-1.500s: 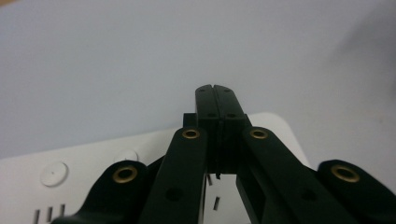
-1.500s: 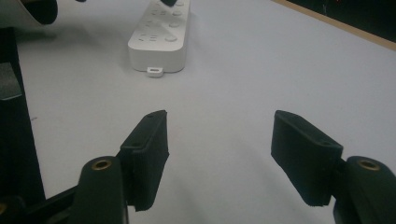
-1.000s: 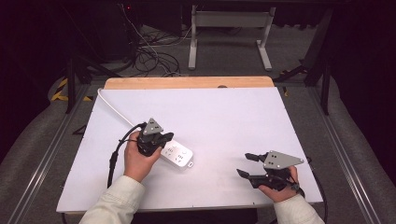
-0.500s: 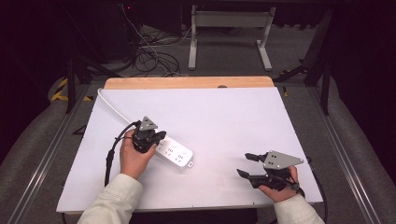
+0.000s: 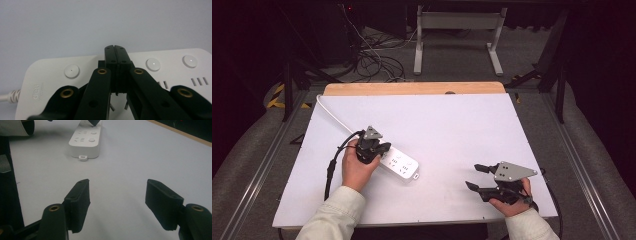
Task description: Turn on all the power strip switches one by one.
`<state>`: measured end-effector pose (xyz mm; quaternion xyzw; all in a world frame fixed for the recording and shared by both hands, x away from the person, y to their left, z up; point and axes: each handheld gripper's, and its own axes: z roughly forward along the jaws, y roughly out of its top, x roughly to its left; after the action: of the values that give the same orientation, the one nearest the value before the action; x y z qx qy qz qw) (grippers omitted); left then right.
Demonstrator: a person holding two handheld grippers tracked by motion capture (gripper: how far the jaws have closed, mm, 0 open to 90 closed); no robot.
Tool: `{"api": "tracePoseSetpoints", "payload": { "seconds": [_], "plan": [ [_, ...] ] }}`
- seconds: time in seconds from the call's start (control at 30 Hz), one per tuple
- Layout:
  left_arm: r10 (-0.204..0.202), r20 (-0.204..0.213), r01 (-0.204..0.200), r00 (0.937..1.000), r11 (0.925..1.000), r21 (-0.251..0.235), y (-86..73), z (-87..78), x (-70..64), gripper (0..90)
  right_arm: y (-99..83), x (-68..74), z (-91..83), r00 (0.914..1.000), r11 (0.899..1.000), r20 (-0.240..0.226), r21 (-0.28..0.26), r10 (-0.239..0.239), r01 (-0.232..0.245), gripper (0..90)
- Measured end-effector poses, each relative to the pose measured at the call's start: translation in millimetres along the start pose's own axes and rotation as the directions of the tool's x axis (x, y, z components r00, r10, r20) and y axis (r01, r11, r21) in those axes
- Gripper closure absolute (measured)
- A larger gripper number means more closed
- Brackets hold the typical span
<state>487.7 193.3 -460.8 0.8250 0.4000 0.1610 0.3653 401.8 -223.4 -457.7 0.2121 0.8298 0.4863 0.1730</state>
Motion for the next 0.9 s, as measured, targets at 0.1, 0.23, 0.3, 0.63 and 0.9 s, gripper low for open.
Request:
{"api": "tracePoseSetpoints", "payload": {
  "seconds": [0.1,0.23,0.3,0.63,0.9],
  "plan": [
    [-0.002,0.002,0.002,1.0,1.0,-0.001,0.0,0.2,-0.1,90.0,0.0,0.0,-0.1,1.0,1.0,0.0,0.0,0.0,0.0,36.8],
    [-0.005,0.002,0.005,1.0,1.0,0.0,0.0,0.3,-0.1,90.0,0.0,0.0,-0.1,1.0,1.0,0.001,0.001,-0.002,0.002,36.8],
    [0.005,-0.003,-0.005,1.0,1.0,-0.001,0.1,0.5,0.0,90.0,0.0,0.1,0.0,1.0,1.0,0.0,0.002,-0.002,0.002,36.8],
    [0.003,-0.008,-0.003,1.0,1.0,0.005,-0.2,2.5,-1.4,90.0,0.1,0.7,0.3,1.0,1.0,-0.001,0.004,-0.001,0.001,36.8],
    [0.001,-0.005,-0.001,1.0,1.0,-0.005,-2.2,3.3,-0.8,90.0,0.1,1.0,0.3,1.0,1.0,-0.002,0.004,-0.001,0.001,36.8]
  ]
}}
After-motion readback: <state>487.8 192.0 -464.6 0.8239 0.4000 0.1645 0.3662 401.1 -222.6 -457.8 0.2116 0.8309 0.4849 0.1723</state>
